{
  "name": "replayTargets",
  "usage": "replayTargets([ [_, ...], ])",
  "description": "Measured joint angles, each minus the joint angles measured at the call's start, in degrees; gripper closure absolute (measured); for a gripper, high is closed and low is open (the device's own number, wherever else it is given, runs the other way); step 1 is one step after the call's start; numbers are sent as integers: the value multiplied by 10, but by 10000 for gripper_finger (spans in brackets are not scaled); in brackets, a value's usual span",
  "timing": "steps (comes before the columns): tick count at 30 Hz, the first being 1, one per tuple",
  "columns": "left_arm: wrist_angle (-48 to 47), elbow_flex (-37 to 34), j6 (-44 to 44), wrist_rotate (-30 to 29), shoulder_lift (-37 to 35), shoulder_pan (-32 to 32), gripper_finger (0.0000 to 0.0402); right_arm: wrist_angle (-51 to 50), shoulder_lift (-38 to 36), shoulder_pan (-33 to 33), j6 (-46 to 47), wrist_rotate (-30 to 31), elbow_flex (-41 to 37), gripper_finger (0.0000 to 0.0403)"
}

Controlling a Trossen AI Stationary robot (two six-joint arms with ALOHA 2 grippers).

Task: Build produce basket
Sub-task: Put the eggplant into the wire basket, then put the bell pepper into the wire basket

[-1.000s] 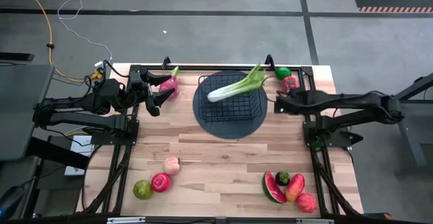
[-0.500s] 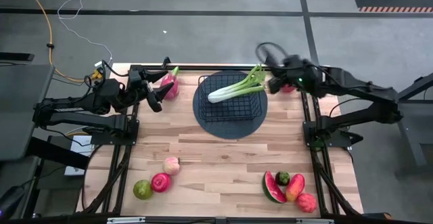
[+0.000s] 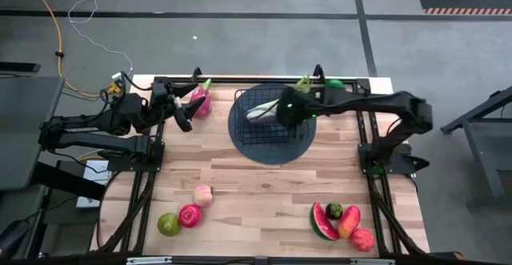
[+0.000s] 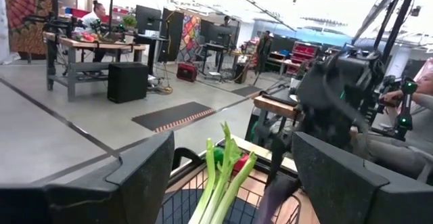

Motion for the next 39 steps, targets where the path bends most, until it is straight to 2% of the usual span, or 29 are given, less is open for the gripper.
replayTargets([
  [7,-8,0,0,0,0,0,112,-26,79,-3,-99,3,-3,277],
  [16,-9,0,0,0,0,0,112,-39,102,-3,-120,4,-3,271],
  [19,-9,0,0,0,0,0,112,-55,102,-3,-115,5,-3,251],
  [28,-9,0,0,1,0,0,112,-85,100,-3,-107,6,-4,146],
  [35,-9,0,0,1,0,0,112,-139,82,-8,-69,12,47,131],
  [39,-10,0,0,3,0,0,112,-125,20,-18,-3,13,59,131],
])
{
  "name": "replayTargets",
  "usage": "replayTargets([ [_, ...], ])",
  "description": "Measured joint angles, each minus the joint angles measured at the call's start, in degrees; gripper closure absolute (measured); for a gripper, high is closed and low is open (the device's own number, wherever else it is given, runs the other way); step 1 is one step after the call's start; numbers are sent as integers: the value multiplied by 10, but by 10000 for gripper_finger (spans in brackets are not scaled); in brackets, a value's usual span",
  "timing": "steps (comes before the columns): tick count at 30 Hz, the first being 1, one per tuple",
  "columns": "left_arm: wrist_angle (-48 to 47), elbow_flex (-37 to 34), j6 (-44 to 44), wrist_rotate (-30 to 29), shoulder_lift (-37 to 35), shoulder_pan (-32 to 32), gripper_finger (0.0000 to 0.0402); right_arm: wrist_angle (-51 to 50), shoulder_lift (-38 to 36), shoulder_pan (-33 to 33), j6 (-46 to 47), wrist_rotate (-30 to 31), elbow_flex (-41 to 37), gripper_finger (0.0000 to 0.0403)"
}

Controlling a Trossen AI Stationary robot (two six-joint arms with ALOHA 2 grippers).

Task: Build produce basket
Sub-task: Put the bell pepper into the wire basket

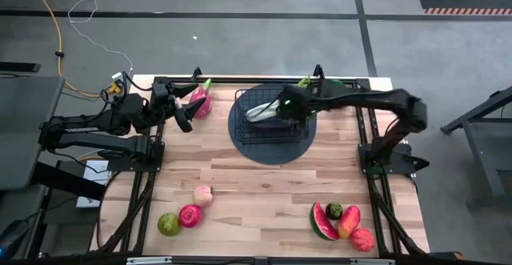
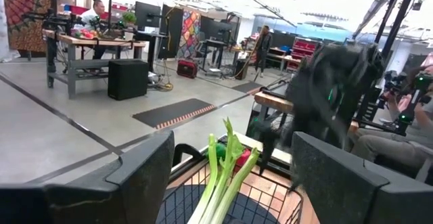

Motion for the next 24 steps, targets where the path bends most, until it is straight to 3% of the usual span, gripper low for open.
replayTargets([
  [4,-1,0,0,9,0,0,112,61,-113,-9,105,4,-54,131],
  [14,1,0,-46,67,0,0,112,307,-419,23,352,76,-313,130],
  [18,1,0,-45,67,0,0,112,365,-476,28,391,108,-363,130],
  [24,1,0,-45,67,0,0,112,366,-492,28,391,140,-368,130],
])
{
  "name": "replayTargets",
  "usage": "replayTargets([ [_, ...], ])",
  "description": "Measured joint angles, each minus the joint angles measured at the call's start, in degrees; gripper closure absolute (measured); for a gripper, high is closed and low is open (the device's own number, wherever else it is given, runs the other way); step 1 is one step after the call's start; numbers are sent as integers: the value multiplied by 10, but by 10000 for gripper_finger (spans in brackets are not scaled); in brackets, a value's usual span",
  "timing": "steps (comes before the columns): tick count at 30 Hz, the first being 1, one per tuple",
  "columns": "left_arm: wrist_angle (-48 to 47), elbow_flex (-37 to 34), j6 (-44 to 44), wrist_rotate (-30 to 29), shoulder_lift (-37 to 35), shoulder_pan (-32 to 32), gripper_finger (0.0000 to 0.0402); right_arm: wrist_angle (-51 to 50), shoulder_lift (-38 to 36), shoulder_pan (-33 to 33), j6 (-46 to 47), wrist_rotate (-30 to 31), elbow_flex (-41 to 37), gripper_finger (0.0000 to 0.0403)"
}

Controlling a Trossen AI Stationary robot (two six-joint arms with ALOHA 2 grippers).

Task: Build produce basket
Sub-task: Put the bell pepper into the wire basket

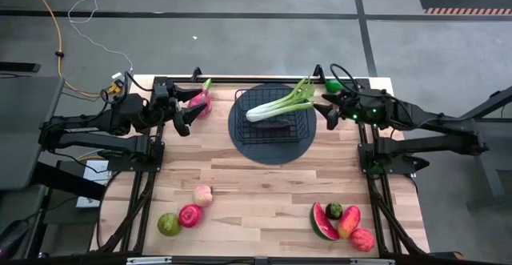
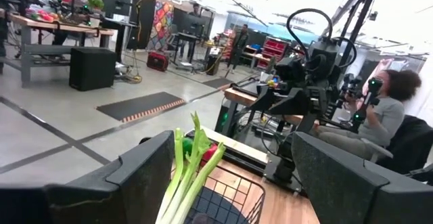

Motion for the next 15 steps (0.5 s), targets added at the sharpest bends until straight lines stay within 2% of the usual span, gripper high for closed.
replayTargets([
  [10,0,0,0,-2,0,0,112,-3,2,-14,-5,8,1,130],
  [15,0,0,0,-3,0,0,112,-12,11,-39,76,82,2,130],
])
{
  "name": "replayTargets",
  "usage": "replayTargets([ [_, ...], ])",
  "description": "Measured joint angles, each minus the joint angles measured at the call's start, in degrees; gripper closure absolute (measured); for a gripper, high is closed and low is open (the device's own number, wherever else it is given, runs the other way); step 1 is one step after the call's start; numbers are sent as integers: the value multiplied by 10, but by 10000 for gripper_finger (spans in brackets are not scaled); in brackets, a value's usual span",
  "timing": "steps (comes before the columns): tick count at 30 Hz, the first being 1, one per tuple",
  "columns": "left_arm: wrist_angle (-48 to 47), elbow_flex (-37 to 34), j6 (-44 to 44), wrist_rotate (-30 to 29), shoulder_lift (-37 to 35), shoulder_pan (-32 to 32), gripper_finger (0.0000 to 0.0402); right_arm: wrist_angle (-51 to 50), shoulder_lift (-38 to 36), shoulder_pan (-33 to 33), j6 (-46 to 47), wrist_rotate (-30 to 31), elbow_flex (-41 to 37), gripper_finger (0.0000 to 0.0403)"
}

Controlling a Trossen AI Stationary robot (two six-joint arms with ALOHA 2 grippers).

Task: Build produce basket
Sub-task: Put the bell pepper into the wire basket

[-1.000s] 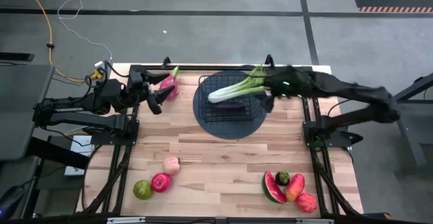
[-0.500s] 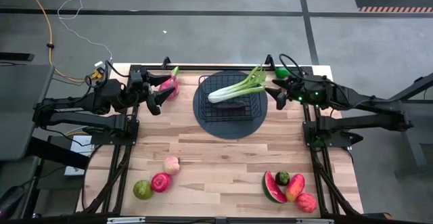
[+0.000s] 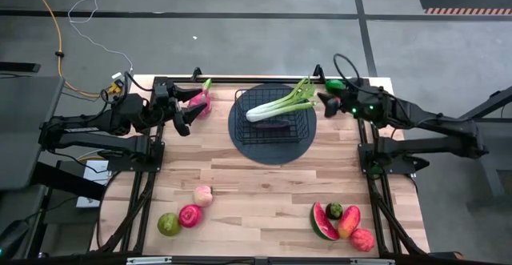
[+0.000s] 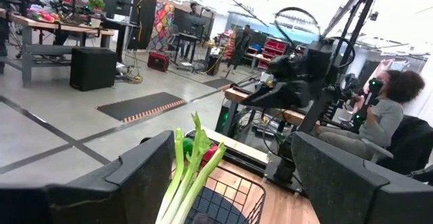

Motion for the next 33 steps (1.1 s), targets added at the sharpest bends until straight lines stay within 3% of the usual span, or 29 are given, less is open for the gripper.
replayTargets([
  [4,0,0,0,-4,0,0,112,-62,20,-64,77,4,0,130],
  [7,0,0,0,-4,0,0,112,-126,51,-127,106,-31,0,130],
  [12,0,0,0,-6,0,0,112,-168,120,-225,79,-87,0,130],
  [19,0,0,0,-6,0,0,112,-211,231,-315,43,-73,0,130],
  [26,0,0,0,-14,0,0,112,-203,307,-362,71,-20,0,130],
  [33,0,0,0,-16,0,0,112,-197,316,-361,89,-26,0,130],
])
